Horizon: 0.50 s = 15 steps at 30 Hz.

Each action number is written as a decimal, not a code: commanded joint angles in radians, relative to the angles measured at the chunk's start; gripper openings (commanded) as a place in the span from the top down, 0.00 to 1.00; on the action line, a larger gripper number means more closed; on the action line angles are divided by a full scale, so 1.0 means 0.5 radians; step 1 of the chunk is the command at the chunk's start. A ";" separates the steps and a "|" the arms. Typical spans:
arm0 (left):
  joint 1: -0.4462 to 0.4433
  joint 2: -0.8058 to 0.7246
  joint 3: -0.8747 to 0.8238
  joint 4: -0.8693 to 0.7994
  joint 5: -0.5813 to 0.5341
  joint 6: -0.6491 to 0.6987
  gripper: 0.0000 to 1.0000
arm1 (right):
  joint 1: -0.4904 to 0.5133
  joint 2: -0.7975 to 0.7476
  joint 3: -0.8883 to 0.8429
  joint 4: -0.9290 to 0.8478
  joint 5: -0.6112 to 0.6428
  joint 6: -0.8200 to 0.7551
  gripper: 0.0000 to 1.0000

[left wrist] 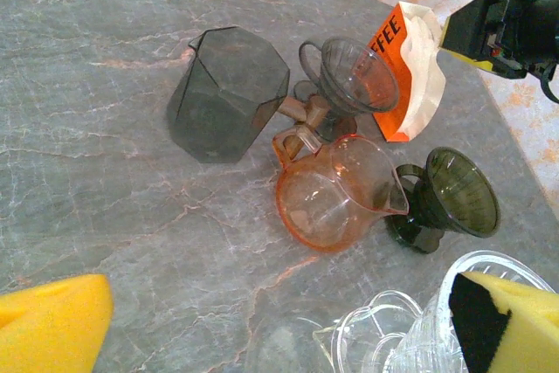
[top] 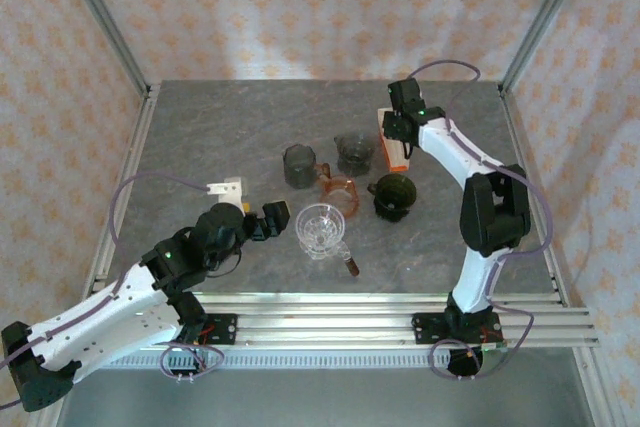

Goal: Place the coffee filter in the dripper

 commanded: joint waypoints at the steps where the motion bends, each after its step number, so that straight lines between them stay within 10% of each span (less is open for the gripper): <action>1: 0.025 -0.021 -0.032 0.063 -0.015 0.032 0.00 | -0.012 0.068 0.112 -0.093 0.090 -0.042 0.71; 15: 0.056 -0.010 -0.060 0.087 -0.004 0.002 0.00 | -0.016 0.172 0.240 -0.160 0.183 -0.068 0.76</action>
